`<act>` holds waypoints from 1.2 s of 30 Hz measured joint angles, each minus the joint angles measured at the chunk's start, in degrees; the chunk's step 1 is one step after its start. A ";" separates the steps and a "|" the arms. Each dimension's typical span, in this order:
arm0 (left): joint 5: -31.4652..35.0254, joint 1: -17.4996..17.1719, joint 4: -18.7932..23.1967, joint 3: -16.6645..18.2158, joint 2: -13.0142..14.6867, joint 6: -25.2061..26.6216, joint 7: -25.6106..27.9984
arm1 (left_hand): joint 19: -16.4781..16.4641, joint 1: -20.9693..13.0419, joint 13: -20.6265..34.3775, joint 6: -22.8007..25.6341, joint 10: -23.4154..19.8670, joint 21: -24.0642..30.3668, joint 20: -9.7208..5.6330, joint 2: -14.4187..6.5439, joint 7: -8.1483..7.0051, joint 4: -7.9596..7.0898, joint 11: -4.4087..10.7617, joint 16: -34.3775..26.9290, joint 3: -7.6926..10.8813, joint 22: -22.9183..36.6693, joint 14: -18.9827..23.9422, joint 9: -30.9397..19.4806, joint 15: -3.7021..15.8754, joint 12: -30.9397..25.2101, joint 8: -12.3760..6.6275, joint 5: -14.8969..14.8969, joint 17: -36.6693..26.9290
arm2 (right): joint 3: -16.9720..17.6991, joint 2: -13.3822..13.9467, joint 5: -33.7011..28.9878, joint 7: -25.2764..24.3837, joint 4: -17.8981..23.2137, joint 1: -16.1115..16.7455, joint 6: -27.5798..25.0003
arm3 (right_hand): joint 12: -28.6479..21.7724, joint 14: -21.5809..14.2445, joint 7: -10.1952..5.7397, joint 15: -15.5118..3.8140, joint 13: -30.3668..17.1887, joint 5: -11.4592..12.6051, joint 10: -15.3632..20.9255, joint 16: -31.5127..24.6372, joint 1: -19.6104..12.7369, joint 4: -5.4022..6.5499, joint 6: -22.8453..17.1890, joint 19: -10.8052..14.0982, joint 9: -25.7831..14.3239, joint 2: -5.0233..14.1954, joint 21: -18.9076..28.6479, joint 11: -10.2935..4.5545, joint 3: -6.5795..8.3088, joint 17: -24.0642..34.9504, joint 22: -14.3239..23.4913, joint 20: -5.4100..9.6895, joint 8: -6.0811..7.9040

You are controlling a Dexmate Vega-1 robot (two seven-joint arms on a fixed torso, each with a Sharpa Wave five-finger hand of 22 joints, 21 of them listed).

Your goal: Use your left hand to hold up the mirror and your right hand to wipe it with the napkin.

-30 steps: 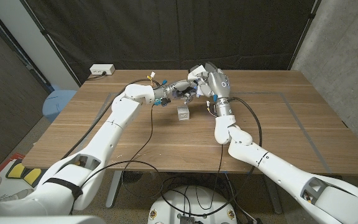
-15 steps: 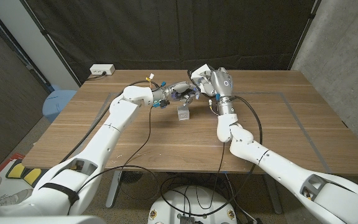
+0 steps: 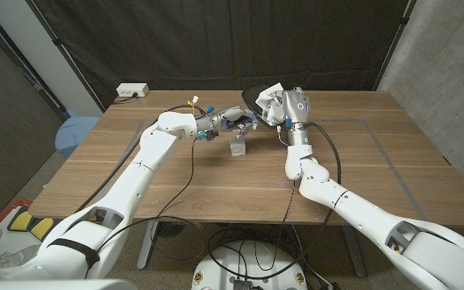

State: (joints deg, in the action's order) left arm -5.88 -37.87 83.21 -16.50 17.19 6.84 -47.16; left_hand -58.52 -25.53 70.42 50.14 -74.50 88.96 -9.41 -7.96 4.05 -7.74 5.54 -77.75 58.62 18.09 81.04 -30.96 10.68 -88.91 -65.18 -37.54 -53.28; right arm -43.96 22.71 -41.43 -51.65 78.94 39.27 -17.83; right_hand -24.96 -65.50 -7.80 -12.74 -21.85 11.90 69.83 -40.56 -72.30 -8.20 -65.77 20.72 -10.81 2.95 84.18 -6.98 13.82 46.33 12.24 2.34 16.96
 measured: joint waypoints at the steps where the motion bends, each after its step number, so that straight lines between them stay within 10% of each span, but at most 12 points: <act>1: -0.02 0.00 -0.01 -0.02 0.02 0.00 -0.01 | 0.00 0.00 0.00 0.00 0.00 0.00 0.00 0.00 0.00 0.00 0.00 0.00 0.00 0.00 0.00 0.06 0.00 0.00 0.00 0.00 -0.04 | 0.07 -0.06 0.02 -0.01 -0.19 -0.07 -0.20 | 0.00 0.05 -0.06 0.06 -0.09 0.00 0.00 0.00 0.00 0.00 -0.06 0.00 0.00 0.00 0.07 0.00 0.00 0.00 0.00 0.00 -0.04; 36: -3.53 -4.85 3.76 4.05 -2.83 5.77 7.14 | 0.00 0.00 0.00 -0.19 0.00 0.00 0.00 0.00 0.19 0.00 0.00 0.26 0.00 -0.28 -0.01 0.96 0.14 0.00 -0.83 0.00 -0.05 | 6.40 0.81 1.15 -6.65 4.69 0.94 -3.54 | 0.67 0.08 0.21 0.10 -0.83 0.00 0.37 0.44 0.00 0.00 -0.56 0.01 -0.32 0.00 0.07 -0.31 0.00 0.21 -0.79 0.00 -1.32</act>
State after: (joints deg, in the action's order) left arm -9.41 -42.72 86.97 -12.45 14.36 12.61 -40.02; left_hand -58.52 -25.53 70.41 49.95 -74.50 88.96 -9.41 -7.96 4.24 -7.74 5.54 -77.50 58.62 17.81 81.03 -30.00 10.82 -88.91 -66.02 -37.54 -53.32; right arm -37.56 23.53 -40.27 -58.29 83.63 40.21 -21.37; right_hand -24.29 -65.42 -7.58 -12.64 -22.68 11.89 70.20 -40.12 -72.30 -8.20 -66.33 20.72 -11.12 2.95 84.25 -7.30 13.82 46.54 11.44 2.35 15.64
